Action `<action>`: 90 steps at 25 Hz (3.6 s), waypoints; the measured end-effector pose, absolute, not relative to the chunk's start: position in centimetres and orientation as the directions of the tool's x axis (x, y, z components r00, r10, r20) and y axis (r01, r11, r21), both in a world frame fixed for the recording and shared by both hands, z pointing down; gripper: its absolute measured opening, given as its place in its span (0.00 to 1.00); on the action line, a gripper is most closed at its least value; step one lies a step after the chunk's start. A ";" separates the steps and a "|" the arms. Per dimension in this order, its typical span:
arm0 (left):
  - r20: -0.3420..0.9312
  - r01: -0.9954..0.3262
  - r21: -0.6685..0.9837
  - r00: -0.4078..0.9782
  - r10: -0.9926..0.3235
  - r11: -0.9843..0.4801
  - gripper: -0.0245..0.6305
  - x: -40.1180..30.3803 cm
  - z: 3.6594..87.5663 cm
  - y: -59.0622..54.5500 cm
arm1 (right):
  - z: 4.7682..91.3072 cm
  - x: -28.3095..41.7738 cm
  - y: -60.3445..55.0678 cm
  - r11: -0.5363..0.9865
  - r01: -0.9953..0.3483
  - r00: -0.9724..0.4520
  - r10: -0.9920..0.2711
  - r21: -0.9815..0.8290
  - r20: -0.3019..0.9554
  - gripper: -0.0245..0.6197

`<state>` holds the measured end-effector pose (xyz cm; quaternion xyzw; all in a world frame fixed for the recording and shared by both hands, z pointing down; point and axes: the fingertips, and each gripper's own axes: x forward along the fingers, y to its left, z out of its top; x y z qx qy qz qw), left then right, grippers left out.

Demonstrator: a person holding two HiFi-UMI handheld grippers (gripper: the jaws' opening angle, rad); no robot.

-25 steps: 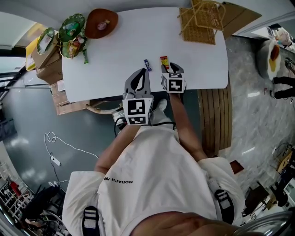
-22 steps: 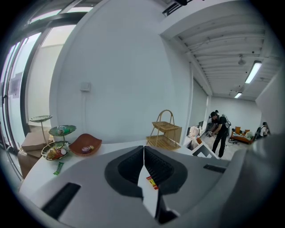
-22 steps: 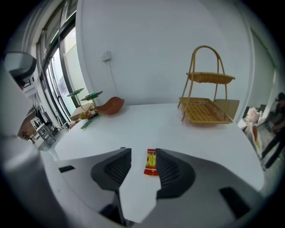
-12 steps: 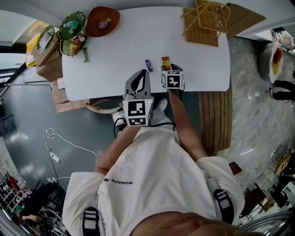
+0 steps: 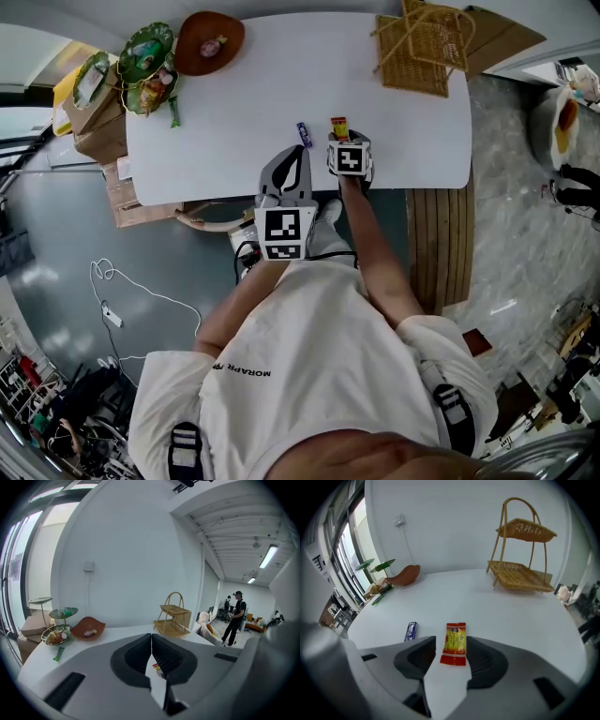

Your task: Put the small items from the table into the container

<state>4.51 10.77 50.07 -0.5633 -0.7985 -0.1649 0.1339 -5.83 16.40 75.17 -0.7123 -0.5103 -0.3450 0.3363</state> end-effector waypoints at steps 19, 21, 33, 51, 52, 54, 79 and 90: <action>0.420 0.930 0.129 -0.365 0.831 0.343 0.04 3.9 50.9 10.8 | 77.2 -6.4 16.8 -0.257 0.965 0.176 0.465 -0.058 0.867 0.34; 0.422 0.927 0.131 -0.372 0.826 0.351 0.04 3.9 51.1 10.8 | 77.5 -6.4 16.8 -0.272 0.961 0.169 0.465 -0.041 0.869 0.33; 0.423 0.916 0.136 -0.399 0.814 0.378 0.04 3.5 51.3 10.6 | 77.4 -5.8 16.7 -0.279 0.959 0.178 0.480 -0.043 0.859 0.22; 0.419 0.914 0.139 -0.403 0.814 0.382 0.04 3.4 51.2 10.1 | 76.2 -6.1 16.7 -0.258 0.963 0.206 0.507 -0.080 0.837 0.10; 0.418 0.914 0.138 -0.403 0.814 0.382 0.04 3.4 51.1 10.1 | 75.9 -6.1 16.8 -0.259 0.963 0.207 0.511 -0.080 0.834 0.10; 0.415 0.914 0.138 -0.402 0.816 0.381 0.05 3.4 51.0 10.1 | 75.6 -6.0 16.8 -0.261 0.962 0.210 0.516 -0.081 0.830 0.10; 0.369 0.904 0.121 -0.424 0.827 0.410 0.04 2.5 48.7 10.0 | 69.4 -7.3 16.6 -0.240 0.966 0.228 0.611 -0.097 0.758 0.10; 0.341 0.897 0.113 -0.439 0.831 0.427 0.04 1.5 47.3 9.6 | 67.5 -8.6 16.3 -0.226 0.970 0.220 0.641 -0.093 0.735 0.10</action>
